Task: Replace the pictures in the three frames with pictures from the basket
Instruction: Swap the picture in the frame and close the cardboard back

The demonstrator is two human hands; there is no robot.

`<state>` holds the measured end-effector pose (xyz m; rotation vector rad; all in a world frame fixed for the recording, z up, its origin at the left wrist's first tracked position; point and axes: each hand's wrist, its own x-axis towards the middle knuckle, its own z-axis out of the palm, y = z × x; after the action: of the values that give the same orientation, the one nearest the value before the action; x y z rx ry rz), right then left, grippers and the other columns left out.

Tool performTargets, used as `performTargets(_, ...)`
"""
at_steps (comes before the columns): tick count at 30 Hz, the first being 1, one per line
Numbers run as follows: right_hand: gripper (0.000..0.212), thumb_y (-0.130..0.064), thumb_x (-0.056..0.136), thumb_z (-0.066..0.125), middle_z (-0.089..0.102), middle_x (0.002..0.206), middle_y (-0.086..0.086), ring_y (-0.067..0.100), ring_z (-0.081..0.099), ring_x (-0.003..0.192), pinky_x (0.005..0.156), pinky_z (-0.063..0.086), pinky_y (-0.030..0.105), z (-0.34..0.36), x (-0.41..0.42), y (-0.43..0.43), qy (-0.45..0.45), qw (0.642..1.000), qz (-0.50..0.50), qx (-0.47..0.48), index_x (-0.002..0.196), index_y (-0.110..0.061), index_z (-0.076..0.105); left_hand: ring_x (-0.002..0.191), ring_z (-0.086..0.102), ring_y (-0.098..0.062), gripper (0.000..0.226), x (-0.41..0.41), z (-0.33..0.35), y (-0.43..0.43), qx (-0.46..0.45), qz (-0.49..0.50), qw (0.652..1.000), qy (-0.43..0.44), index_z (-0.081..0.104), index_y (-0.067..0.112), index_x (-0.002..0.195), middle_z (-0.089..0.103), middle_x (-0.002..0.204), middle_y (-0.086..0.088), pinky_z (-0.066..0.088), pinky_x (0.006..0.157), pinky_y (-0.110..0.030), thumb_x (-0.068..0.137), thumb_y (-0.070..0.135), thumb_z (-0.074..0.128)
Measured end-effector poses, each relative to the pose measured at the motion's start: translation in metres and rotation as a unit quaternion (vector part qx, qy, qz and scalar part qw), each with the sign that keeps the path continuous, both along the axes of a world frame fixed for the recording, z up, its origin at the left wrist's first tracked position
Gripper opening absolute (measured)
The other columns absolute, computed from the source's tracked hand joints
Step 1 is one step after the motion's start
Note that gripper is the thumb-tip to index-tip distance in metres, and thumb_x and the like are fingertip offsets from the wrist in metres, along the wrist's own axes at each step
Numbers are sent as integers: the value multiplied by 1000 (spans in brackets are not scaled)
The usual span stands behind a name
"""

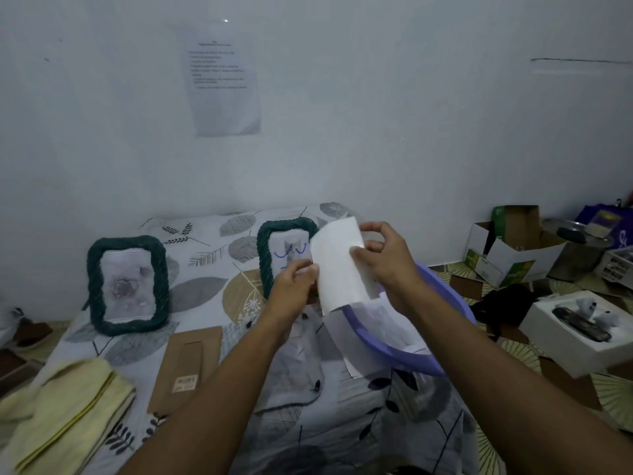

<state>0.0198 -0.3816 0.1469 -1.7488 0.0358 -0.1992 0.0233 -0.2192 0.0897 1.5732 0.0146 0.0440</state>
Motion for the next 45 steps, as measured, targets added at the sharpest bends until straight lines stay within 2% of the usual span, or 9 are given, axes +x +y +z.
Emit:
performTargets(2, 36, -9, 88, 64, 67, 100, 2, 21, 61, 90, 81, 52, 41, -3, -5, 26, -1, 1000, 15, -9, 115, -28, 50, 85, 67, -19, 22, -6, 7, 21, -37, 31, 999, -16, 58, 21, 117, 68, 103, -3, 55, 63, -29, 94, 22, 57)
performTargets(5, 33, -12, 85, 68, 61, 102, 0, 21, 59, 92, 77, 51, 34, -29, -4, 54, -9, 992, 14, -128, 114, -21, 54, 82, 65, -18, 30, -12, 0, 57, -7, 104, 994, -44, 58, 21, 115, 67, 94, -4, 57, 64, -33, 89, 9, 63)
performTargets(8, 38, -16, 85, 69, 60, 105, 3, 17, 55, 91, 78, 45, 26, -62, -5, 74, -5, 973, 37, -229, 121, -14, 57, 76, 61, -14, 38, -20, -20, 84, 113, 132, 983, -58, 59, 25, 111, 63, 86, 2, 55, 63, -30, 80, 6, 71)
performTargets(11, 44, -23, 86, 67, 60, 123, 7, 22, 58, 106, 90, 47, 32, -93, -13, 83, -19, 938, 48, -344, 127, -17, 54, 67, 57, -5, 34, -26, -46, 94, 280, 114, 950, -74, 63, 23, 108, 61, 76, 8, 50, 63, -21, 78, 12, 74)
performTargets(18, 41, -42, 90, 53, 50, 129, 3, 22, 42, 121, 95, 45, 37, -135, -23, 82, -55, 861, 78, -499, 124, -20, 57, 101, 52, -18, 30, -35, -88, 96, 494, 97, 858, -104, 65, 22, 117, 63, 111, 1, 42, 83, -30, 89, 29, 61)
performTargets(20, 40, -43, 92, 50, 50, 129, 2, 21, 41, 120, 97, 43, 37, -144, -24, 80, -65, 861, 80, -499, 124, -21, 58, 104, 47, -18, 27, -34, -99, 102, 523, 89, 840, -115, 67, 23, 112, 59, 111, 3, 43, 86, -35, 88, 33, 61)
performTargets(23, 40, -42, 92, 51, 48, 130, 0, 20, 41, 119, 98, 40, 35, -153, -25, 77, -73, 875, 83, -472, 126, -22, 57, 103, 46, -17, 25, -35, -108, 107, 499, 88, 854, -118, 69, 21, 107, 57, 110, 4, 44, 88, -41, 87, 33, 61)
performTargets(41, 38, -38, 88, 59, 51, 123, -3, 17, 44, 115, 97, 39, 34, -167, -19, 85, -96, 909, 81, -398, 121, -20, 62, 100, 48, -17, 24, -35, -115, 121, 434, 98, 881, -160, 72, 15, 103, 56, 100, 2, 44, 86, -33, 84, 29, 68)
performTargets(45, 39, -39, 88, 59, 50, 124, -3, 16, 44, 115, 98, 38, 33, -169, -19, 85, -96, 908, 79, -400, 122, -20, 62, 105, 49, -20, 23, -32, -112, 118, 454, 105, 873, -144, 70, 15, 104, 57, 112, -1, 43, 91, -36, 85, 27, 67)
